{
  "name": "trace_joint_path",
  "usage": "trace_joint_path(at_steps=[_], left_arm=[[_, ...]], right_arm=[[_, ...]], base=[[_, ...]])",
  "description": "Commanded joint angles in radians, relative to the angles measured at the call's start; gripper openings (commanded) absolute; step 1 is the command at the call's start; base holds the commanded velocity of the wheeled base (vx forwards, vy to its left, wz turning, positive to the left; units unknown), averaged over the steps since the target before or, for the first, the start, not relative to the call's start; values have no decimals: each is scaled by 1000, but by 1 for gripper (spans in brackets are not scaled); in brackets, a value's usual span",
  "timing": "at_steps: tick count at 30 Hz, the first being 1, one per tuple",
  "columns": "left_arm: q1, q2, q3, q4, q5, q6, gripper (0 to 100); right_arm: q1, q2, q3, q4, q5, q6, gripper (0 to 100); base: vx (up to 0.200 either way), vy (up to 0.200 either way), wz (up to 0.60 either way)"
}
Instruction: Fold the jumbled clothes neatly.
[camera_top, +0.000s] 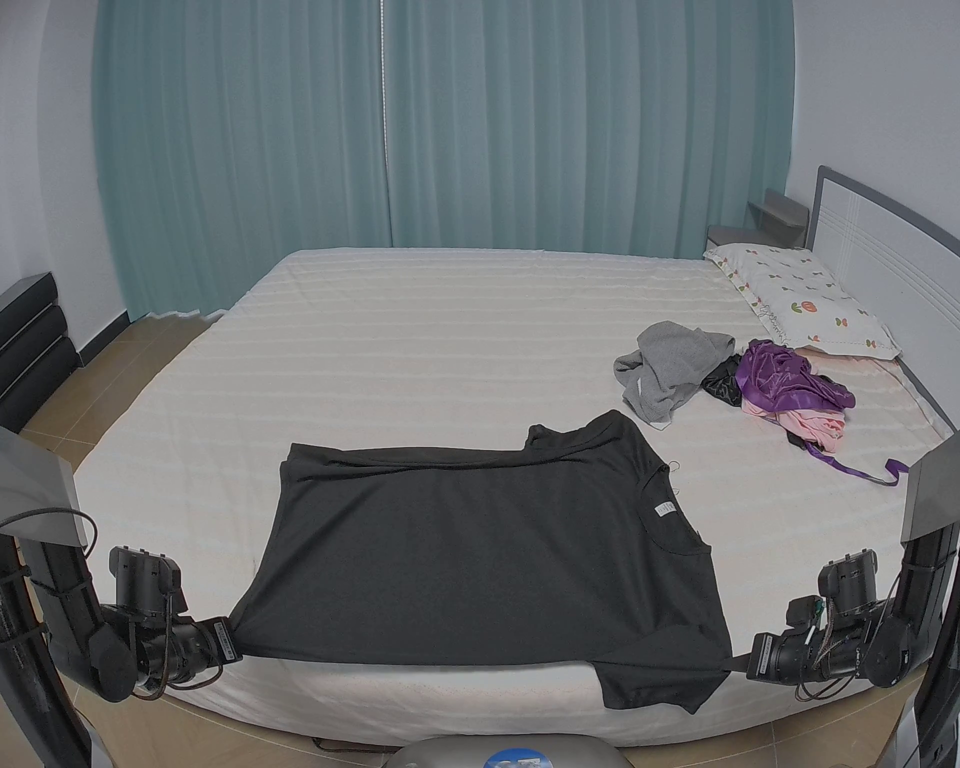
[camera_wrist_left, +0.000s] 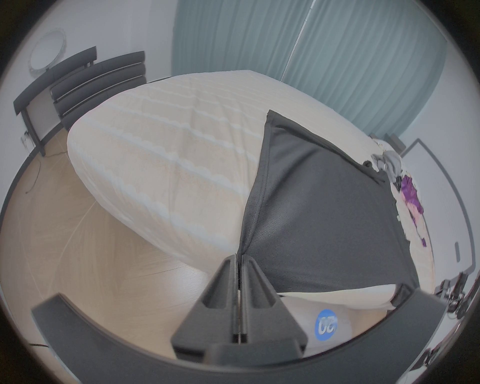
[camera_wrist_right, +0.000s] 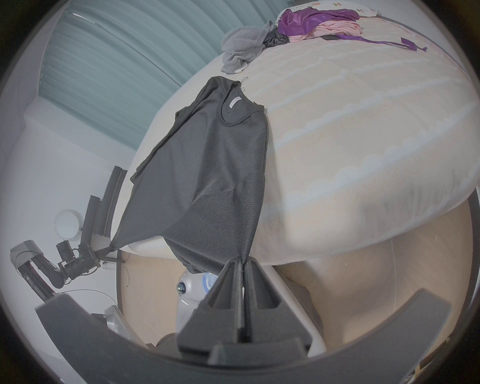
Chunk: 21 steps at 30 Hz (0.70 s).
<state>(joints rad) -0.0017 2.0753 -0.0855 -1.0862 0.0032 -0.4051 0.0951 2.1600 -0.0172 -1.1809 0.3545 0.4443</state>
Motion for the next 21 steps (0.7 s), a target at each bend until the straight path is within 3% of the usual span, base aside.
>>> trace_joint_path(at_steps=[1, 16, 21], left_arm=[[0, -6, 40, 0, 1, 35, 0], [0, -14, 86, 17, 4, 118, 0], [-3, -64, 86, 117, 27, 170, 0]], right_arm=[[0, -40, 17, 46, -19, -30, 0], [11, -170, 17, 270, -25, -68, 0], [9, -256, 17, 406, -25, -111, 0]], base=[[0, 0, 0], [0, 0, 0], [0, 0, 0]])
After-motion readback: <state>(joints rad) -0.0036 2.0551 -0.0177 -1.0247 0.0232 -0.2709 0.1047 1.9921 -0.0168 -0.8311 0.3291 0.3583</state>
